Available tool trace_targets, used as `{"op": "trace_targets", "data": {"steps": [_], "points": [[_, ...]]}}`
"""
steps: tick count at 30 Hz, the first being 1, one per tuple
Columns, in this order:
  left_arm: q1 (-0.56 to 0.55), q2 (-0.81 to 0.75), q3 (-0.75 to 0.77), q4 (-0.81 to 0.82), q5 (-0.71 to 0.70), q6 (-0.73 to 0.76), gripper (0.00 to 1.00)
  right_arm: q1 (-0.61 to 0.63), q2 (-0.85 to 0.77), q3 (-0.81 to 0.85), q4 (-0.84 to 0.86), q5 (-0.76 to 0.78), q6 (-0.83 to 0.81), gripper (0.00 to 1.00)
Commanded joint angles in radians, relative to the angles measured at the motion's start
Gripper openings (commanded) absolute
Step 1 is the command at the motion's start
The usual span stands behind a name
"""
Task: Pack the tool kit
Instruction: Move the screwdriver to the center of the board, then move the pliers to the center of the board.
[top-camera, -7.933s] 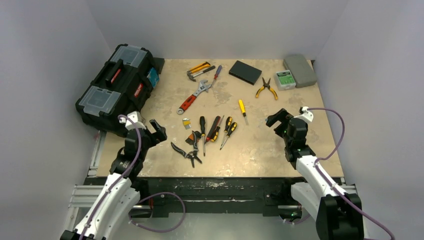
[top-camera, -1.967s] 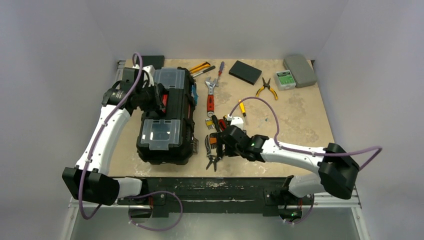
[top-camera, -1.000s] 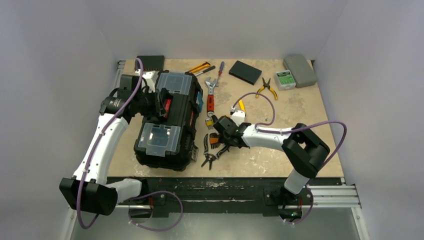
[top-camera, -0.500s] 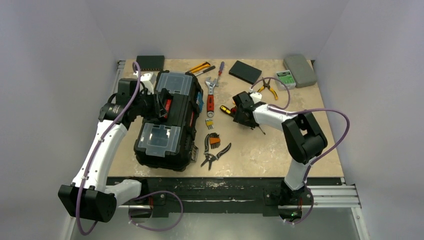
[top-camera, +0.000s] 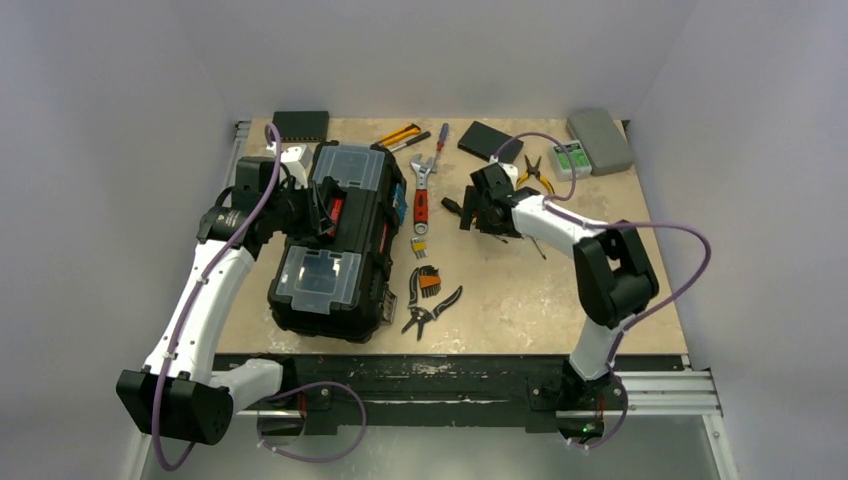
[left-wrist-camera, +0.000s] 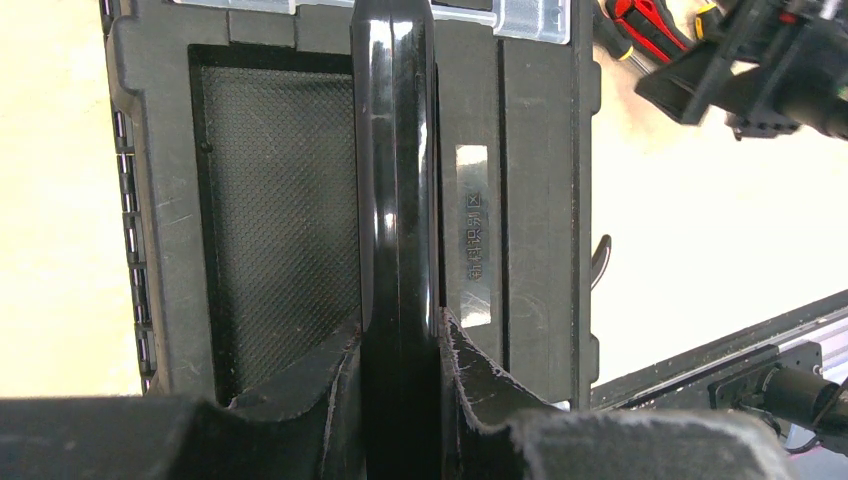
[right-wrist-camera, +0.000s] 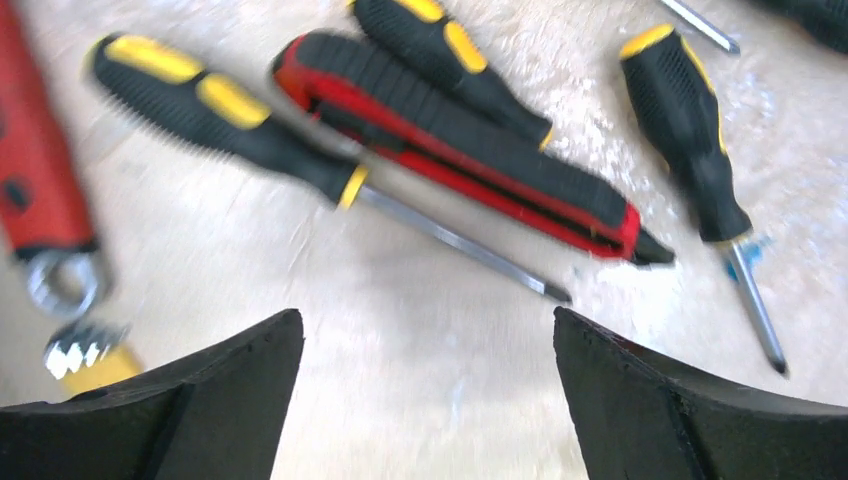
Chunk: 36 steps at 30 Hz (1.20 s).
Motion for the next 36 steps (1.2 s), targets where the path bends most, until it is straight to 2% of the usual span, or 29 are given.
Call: {"op": "trace_targets", "data": {"steps": [1, 6, 11, 16, 21, 26, 36], "points": [[-0.016, -0.003, -0.016, 0.01, 0.097, 0.067, 0.0, 0.086, -0.215, -0.058, -0.034, 0.05, -0.096, 0.95], [-0.016, -0.021, -0.031, 0.01, 0.089, 0.071, 0.0, 0.207, -0.353, -0.17, -0.024, 0.033, -0.138, 0.97], [-0.016, -0.032, -0.041, 0.011, 0.086, 0.073, 0.0, 0.356, -0.409, -0.259, -0.044, 0.051, -0.031, 0.97], [-0.016, -0.036, -0.04, 0.009, 0.087, 0.073, 0.0, 0.484, -0.362, -0.234, -0.19, 0.176, 0.238, 0.88], [-0.016, -0.038, -0.042, 0.009, 0.09, 0.071, 0.0, 0.567, -0.377, -0.274, -0.215, 0.266, 0.548, 0.8], [-0.017, -0.046, -0.046, 0.01, 0.086, 0.072, 0.0, 0.583, -0.367, -0.307, -0.204, 0.309, 0.699, 0.78], [-0.016, -0.059, -0.052, 0.01, 0.086, 0.073, 0.0, 0.602, -0.182, -0.188, -0.293, 0.317, 0.754, 0.7]]}}
